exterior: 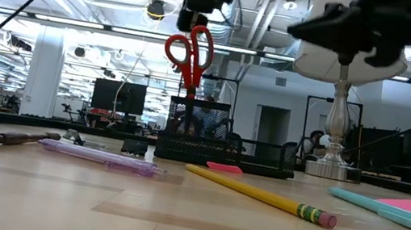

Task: Pick and place office supplies into organizer
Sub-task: Put the red scissors into the top left compartment of the black desk organizer

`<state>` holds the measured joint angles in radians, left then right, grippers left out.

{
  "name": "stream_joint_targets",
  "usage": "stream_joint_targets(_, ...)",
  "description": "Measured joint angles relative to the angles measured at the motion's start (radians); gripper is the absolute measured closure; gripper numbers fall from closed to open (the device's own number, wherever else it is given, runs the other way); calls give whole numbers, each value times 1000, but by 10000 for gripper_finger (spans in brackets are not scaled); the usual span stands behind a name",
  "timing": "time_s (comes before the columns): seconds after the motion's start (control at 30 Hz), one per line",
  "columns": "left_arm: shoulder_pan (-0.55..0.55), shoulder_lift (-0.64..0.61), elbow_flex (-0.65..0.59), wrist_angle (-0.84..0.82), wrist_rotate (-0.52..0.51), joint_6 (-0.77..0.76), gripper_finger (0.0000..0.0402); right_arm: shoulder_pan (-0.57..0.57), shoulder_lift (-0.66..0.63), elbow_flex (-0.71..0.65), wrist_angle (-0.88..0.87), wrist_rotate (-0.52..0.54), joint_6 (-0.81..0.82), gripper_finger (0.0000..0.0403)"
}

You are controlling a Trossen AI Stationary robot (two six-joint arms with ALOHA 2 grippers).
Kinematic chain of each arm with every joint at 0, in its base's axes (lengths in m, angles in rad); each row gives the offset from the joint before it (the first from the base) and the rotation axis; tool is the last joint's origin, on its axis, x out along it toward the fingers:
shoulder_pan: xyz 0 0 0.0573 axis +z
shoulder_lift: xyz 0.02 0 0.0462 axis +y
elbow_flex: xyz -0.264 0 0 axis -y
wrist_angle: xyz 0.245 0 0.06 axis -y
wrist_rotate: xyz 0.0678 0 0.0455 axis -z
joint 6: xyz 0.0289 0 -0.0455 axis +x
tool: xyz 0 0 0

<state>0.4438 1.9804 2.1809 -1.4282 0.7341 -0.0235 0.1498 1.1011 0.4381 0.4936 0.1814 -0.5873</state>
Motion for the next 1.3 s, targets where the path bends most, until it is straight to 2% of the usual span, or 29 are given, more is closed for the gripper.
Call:
stream_joint_targets(0.07,-49,0,59,-53,-252,90,335,-12,0,0,49,-2,-19,245)
stream_joint_targets(0.13,-101,0,104,-107,-476,112,334,-30,0,0,71,-30,-15,236)
stream_joint_targets(0.23,-177,-12,143,-143,-676,119,333,-64,5,0,76,-148,11,220)
stream_joint_targets(0.3,-217,-52,141,-141,-706,126,333,-82,26,0,99,-200,19,211)
stream_joint_targets(0.37,-254,-111,141,-145,-713,121,333,-96,50,1,153,-206,38,204)
stream_joint_targets(0.5,-338,-245,126,-144,-759,11,333,-119,117,27,190,-207,39,194)
stream_joint_targets(0.7,-553,-343,120,-143,-1054,-139,333,-126,276,161,188,-219,6,189)
stream_joint_targets(0.8,-663,-364,100,-141,-1160,-174,333,-127,342,230,152,-238,-41,190)
stream_joint_targets(1.03,-818,-377,27,-144,-1262,-216,333,-159,487,412,-54,-243,-82,190)
stream_joint_targets(1.13,-832,-380,27,-143,-1263,-216,333,-174,532,482,-63,-243,-95,191)
stream_joint_targets(1.3,-836,-379,26,-143,-1255,-223,333,-192,568,583,-229,-302,-94,191)
